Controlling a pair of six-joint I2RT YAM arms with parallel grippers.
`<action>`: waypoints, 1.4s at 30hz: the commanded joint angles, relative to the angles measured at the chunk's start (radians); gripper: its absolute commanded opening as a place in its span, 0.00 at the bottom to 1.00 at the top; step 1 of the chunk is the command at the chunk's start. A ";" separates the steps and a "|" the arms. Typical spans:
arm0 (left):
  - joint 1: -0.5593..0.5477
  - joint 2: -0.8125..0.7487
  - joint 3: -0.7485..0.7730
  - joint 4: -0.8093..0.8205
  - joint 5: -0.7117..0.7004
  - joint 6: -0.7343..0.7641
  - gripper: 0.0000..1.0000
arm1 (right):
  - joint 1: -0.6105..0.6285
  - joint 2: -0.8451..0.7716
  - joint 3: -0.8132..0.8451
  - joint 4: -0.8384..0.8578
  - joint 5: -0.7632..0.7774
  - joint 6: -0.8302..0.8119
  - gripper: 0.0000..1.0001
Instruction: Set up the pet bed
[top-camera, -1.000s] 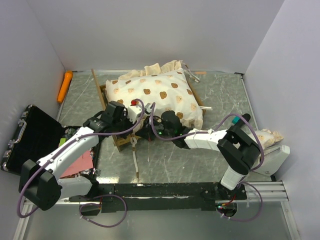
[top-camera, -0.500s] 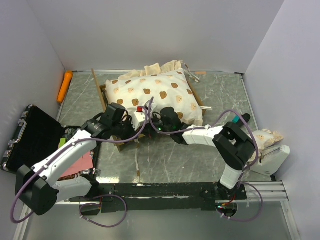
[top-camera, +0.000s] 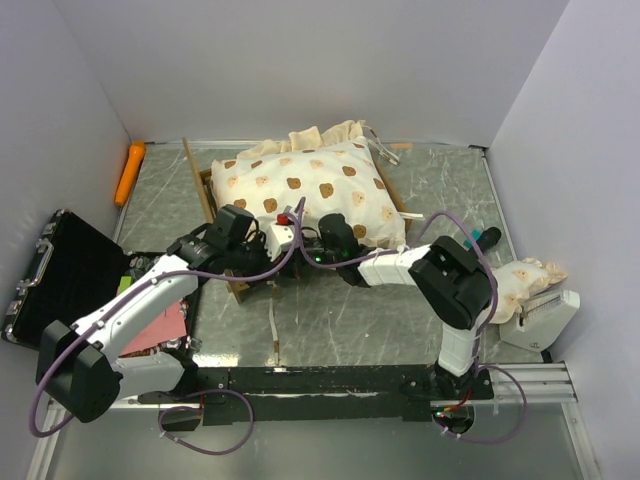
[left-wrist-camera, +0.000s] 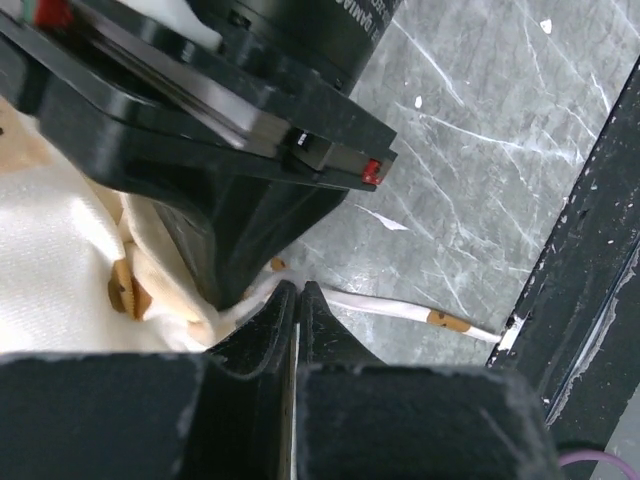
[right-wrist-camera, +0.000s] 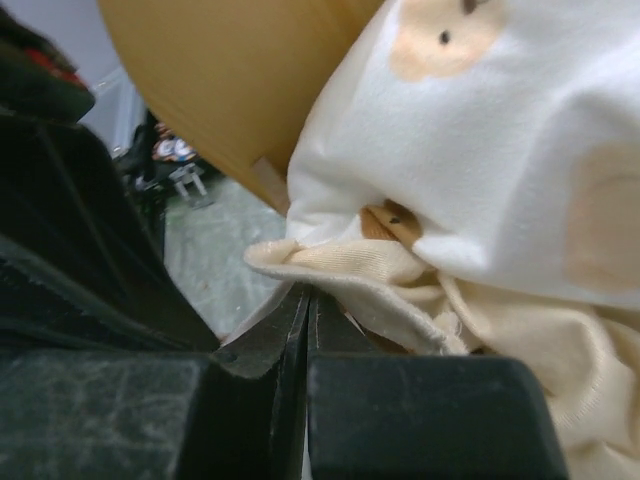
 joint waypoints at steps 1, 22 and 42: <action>0.020 0.007 0.024 0.092 0.080 0.003 0.01 | 0.010 0.034 -0.004 0.133 -0.204 0.040 0.00; 0.054 -0.022 0.013 0.016 0.013 0.098 0.74 | 0.012 0.152 0.041 0.225 -0.235 0.135 0.00; 0.141 -0.108 0.136 -0.168 -0.073 0.174 0.53 | 0.006 0.189 0.059 0.271 -0.206 0.191 0.00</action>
